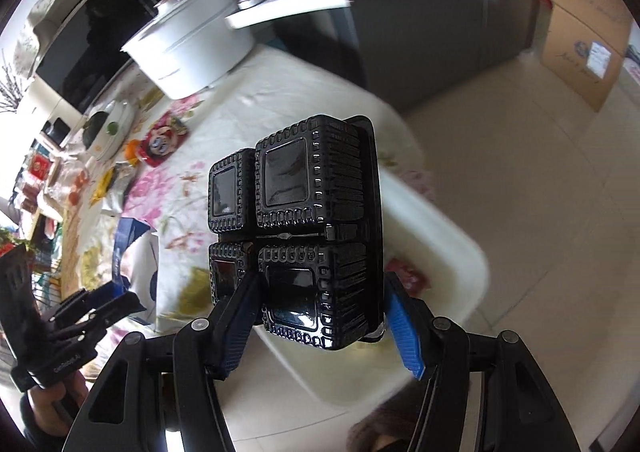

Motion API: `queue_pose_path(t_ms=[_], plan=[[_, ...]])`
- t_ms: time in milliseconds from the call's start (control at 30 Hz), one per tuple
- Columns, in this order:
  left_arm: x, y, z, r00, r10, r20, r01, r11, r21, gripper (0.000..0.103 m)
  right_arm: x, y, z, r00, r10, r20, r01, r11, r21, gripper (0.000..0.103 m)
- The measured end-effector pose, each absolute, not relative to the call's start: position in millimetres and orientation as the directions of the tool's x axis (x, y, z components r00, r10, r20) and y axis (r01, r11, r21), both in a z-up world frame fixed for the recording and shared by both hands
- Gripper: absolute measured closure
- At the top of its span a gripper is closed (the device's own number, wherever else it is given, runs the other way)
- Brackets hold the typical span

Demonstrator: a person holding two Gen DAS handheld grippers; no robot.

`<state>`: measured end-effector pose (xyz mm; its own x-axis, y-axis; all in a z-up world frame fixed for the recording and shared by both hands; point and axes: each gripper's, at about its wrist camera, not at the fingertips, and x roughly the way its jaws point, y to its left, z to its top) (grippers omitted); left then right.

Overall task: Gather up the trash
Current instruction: 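Carry box and tray to the white bin while the left gripper opens to drop the box, then open the right gripper to drop the black tray into the bin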

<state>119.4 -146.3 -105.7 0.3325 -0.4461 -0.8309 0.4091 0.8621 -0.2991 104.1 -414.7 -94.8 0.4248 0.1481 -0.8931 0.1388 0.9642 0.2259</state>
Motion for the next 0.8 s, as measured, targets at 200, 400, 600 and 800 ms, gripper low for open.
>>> queue_pose_path(t_ms=[200,400,600,800], plan=[[116.1,-189.5,-122.0,0.316,-0.454,-0.833,0.467,0.839,-0.28,0.054,89.7,-454.4,-110.8,0.397,0.111,-0.911,0.208,0.956,0.207,0.04],[120.6,-219.4,-138.8,0.297,-0.468,-0.832,0.499,0.819,-0.282,0.05,84.9,-468.6,-117.3,0.379,0.092,-0.921,0.223,0.957,0.187,0.04],[117.0,-219.6,-125.2,0.351,-0.438,-0.828,0.514,0.829,-0.221,0.018,86.7,-466.9,-117.0,0.377,0.08,-0.923,0.217,0.961,0.173,0.04],[118.9,-197.3,-119.3,0.388,-0.365,-0.846,0.465,0.87,-0.163,0.008,90.9,-455.6,-117.2,0.373,0.082,-0.924,0.203,0.965,0.167,0.04]])
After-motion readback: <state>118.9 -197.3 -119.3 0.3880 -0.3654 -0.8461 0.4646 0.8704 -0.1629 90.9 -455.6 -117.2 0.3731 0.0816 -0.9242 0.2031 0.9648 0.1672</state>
